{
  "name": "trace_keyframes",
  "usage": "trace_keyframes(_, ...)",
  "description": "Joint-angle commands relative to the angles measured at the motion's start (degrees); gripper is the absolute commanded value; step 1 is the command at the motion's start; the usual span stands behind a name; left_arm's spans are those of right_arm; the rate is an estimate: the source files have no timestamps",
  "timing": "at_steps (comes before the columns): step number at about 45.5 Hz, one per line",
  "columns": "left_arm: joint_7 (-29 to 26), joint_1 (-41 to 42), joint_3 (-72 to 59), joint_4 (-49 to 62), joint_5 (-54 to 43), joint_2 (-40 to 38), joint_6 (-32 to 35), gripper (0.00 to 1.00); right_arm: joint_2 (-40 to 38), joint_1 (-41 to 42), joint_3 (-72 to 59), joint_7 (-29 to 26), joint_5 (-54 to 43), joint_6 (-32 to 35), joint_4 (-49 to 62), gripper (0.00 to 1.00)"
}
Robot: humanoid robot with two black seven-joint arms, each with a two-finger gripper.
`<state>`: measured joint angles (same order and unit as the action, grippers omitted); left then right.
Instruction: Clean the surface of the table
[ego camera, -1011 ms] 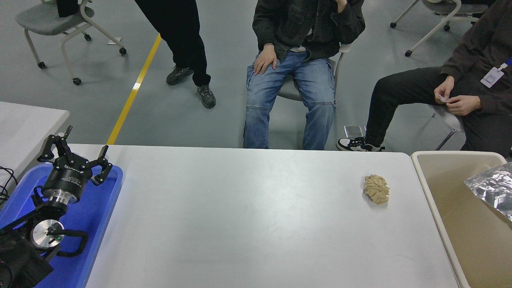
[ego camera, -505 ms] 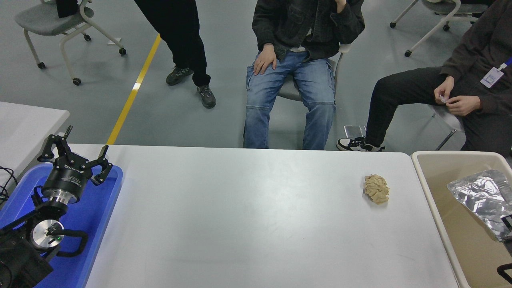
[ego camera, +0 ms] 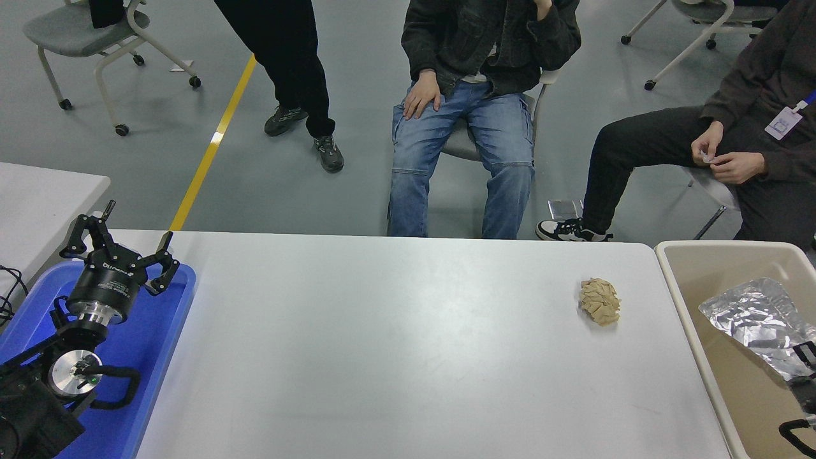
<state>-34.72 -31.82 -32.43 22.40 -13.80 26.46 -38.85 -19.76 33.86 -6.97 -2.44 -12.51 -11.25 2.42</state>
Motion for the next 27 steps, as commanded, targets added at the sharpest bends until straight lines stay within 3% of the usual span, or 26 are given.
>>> trace_keyframes(1,0.0,0.0,0.0,0.0,0.0,0.0,0.0,1.0,0.2,-0.2,0.2,0.0,0.0,-1.4,0.1,0.99)
trace_keyframes(27,0.0,0.0,0.0,0.0,0.0,0.0,0.0,1.0,-0.9,0.3,0.1,0.0,0.0,-0.6,0.1,0.99)
